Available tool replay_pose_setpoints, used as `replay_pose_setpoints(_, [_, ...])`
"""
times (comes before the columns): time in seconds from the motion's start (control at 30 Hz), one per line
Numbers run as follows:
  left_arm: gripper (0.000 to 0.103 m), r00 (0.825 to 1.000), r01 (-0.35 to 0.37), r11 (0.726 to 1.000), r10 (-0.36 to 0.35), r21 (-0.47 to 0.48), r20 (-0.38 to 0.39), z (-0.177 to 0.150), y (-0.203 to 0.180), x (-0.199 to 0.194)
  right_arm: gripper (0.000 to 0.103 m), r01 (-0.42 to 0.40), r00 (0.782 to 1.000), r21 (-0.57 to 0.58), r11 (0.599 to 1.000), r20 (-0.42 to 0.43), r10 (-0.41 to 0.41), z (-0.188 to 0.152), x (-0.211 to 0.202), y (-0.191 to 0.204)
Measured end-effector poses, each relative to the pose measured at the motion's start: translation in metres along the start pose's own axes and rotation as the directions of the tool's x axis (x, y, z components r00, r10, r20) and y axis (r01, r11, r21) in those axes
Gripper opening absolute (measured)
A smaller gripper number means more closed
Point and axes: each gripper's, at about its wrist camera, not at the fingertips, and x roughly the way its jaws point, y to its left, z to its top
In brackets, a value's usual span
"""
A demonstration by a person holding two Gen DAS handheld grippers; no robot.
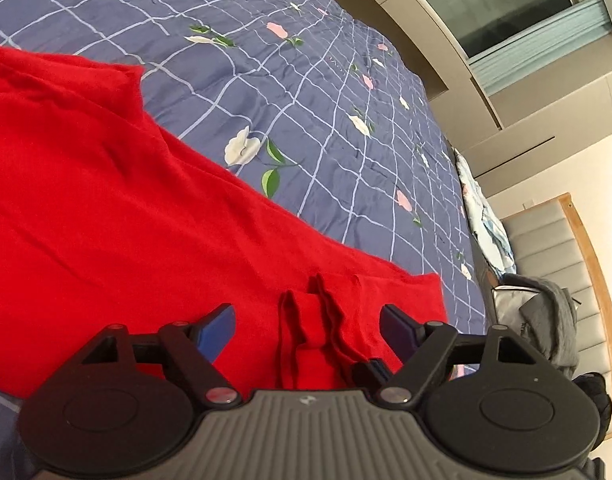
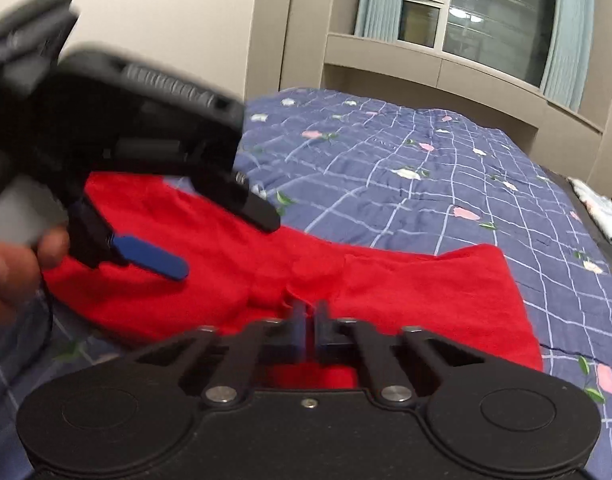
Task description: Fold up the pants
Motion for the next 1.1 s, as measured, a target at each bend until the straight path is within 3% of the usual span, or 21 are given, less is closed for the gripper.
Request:
replay_pose_setpoints(0.2, [0.084, 1.000, 0.003, 1.000, -0.003, -0.026, -0.004, 0.001, 0.004, 0.000, 0.002, -0.062, 0.998, 0.011, 0.998, 0.033, 0.062, 0.010, -0.026, 0.011])
replay_pose_setpoints(0.37, [0.085, 1.000, -0.002, 1.000, 0.002, -0.023, -0.003, 0.000, 0.004, -0.003, 0.003, -0.022, 1.000, -0.020, 1.000, 0.009, 0.022, 0.001, -0.016, 0.016])
replay_pose_setpoints(0.67, [0.085, 1.000, 0.016, 1.000, -0.016, -0.015, -0.004, -0.001, 0.002, -0.003, 0.002, -0.119, 0.993, 0.033, 0.992, 0.019, 0.119, 0.000, -0.021, 0.027])
replay_pose_setpoints(0.83, [0.082, 1.000, -0.011, 1.000, 0.011, 0.013, -0.020, -0.003, -0.003, 0.001, 0.004, -0.121, 0.992, 0.029, 0.992, -0.036, 0.123, -0.014, -0.009, 0.033])
replay_pose_setpoints(0.93, [0.082, 0.999, -0.029, 0.998, 0.031, 0.055, -0.040, -0.004, -0.009, 0.006, 0.016, -0.168, 0.985, 0.101, 0.981, -0.006, 0.170, -0.017, -0.014, 0.019])
replay_pose_setpoints(1.0, [0.082, 0.998, -0.038, 0.996, 0.042, 0.075, -0.057, -0.006, -0.012, 0.010, 0.036, -0.175, 0.985, 0.119, 0.977, 0.026, 0.173, -0.017, -0.025, 0.009])
replay_pose_setpoints(1.03, [0.082, 0.997, -0.044, 0.996, 0.049, 0.083, -0.065, -0.007, -0.013, 0.011, 0.040, -0.165, 0.986, 0.125, 0.978, 0.044, 0.161, -0.018, -0.031, 0.003])
replay_pose_setpoints(1.1, [0.082, 0.994, -0.059, 0.993, 0.067, 0.098, -0.083, -0.010, -0.015, 0.015, 0.060, -0.119, 0.991, 0.145, 0.982, 0.072, 0.110, -0.021, -0.046, -0.011])
